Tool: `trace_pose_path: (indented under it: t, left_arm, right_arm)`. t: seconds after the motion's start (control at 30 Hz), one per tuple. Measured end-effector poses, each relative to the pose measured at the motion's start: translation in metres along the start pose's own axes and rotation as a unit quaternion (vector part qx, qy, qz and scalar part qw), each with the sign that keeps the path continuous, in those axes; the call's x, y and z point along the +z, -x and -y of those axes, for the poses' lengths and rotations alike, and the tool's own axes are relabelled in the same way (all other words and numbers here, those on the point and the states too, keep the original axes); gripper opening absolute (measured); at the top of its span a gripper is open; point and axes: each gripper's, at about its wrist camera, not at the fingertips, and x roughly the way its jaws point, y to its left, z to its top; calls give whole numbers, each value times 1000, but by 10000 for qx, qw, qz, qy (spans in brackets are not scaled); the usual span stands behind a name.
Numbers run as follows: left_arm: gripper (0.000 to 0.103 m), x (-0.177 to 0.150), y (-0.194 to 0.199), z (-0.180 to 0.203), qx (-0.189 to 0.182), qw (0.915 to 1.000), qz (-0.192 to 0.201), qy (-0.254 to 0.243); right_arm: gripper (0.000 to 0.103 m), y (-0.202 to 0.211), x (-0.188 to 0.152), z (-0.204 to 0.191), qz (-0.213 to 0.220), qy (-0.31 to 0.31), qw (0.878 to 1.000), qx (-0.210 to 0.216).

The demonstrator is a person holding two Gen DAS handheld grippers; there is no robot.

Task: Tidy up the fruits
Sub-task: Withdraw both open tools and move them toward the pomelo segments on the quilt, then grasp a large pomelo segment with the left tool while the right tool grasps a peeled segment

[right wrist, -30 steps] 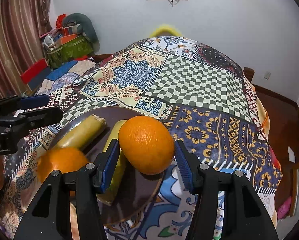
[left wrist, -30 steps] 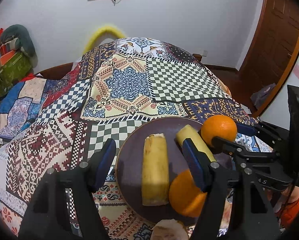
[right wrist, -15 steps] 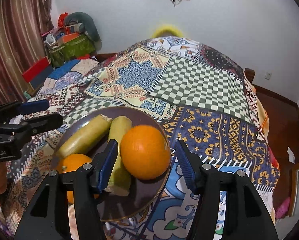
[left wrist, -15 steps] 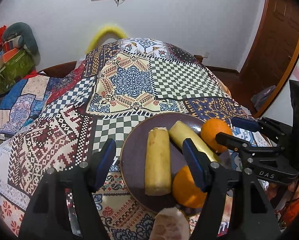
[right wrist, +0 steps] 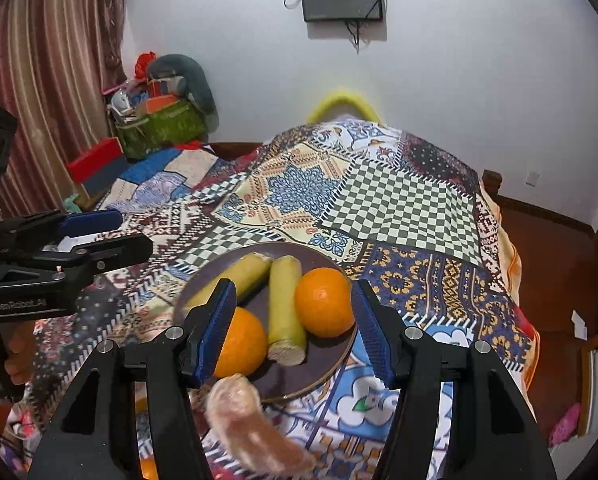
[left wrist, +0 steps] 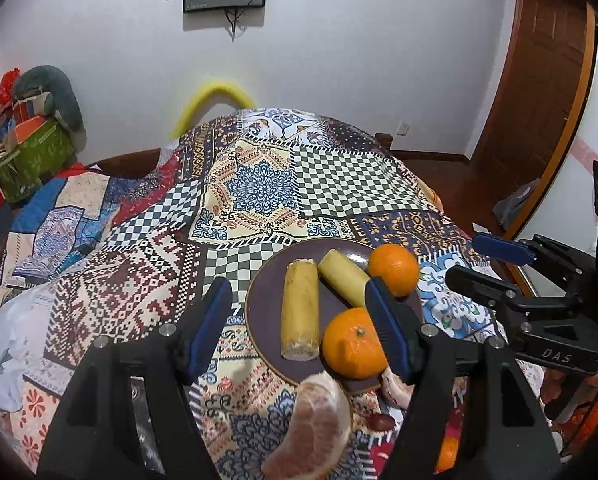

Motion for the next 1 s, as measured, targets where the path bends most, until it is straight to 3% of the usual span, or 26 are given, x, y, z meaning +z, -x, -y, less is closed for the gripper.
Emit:
trace_pose_path:
  t: [0.53,1.0]
  left_arm:
    - [71,-45,53,15,43,9999,-42,-112]
    - [71,-96,31,15,-25,9979,-626,141]
  right_arm:
    - [57,43,-41,-15,-52,-69,10000,1]
    - [57,39,-81,-21,-407,-136,9991,60]
